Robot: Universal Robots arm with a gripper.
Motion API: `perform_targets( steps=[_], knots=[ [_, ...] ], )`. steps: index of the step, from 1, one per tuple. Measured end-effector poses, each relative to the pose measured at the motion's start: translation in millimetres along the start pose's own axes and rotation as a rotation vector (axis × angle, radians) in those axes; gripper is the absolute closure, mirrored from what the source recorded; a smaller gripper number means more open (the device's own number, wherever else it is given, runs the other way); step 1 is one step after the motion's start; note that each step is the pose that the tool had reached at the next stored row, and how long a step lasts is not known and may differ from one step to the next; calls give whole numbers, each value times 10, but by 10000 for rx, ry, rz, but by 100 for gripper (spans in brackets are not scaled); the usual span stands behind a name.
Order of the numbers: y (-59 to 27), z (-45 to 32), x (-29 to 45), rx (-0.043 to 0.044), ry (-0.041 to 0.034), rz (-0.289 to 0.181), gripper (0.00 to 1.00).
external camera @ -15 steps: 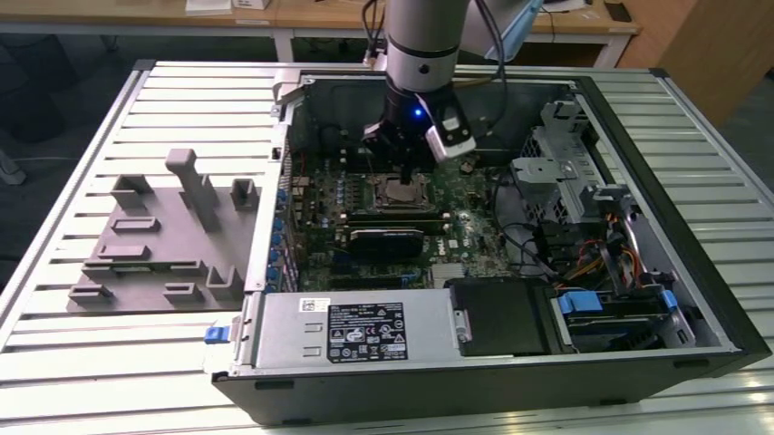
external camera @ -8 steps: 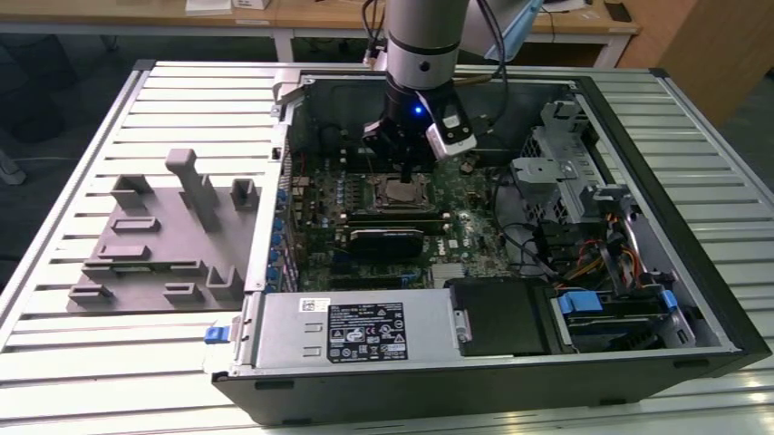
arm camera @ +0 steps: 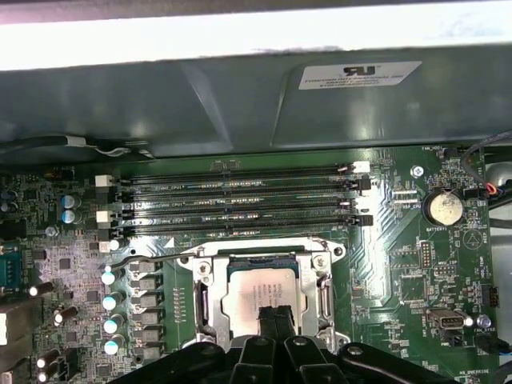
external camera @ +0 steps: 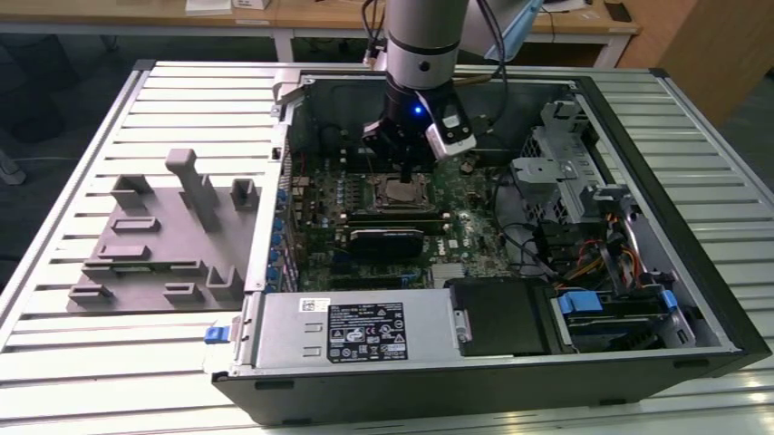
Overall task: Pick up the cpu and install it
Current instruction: 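Install the first cpu locking lever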
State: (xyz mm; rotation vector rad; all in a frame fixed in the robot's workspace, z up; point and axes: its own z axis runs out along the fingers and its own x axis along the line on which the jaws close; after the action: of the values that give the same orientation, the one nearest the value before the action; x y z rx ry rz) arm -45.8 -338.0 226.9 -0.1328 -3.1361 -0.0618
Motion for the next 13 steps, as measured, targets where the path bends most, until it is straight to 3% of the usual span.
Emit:
perform_targets(
  steps=[13],
  knots=[
    [-14, 0, 161, -1, 0, -1, 89]
  ],
)
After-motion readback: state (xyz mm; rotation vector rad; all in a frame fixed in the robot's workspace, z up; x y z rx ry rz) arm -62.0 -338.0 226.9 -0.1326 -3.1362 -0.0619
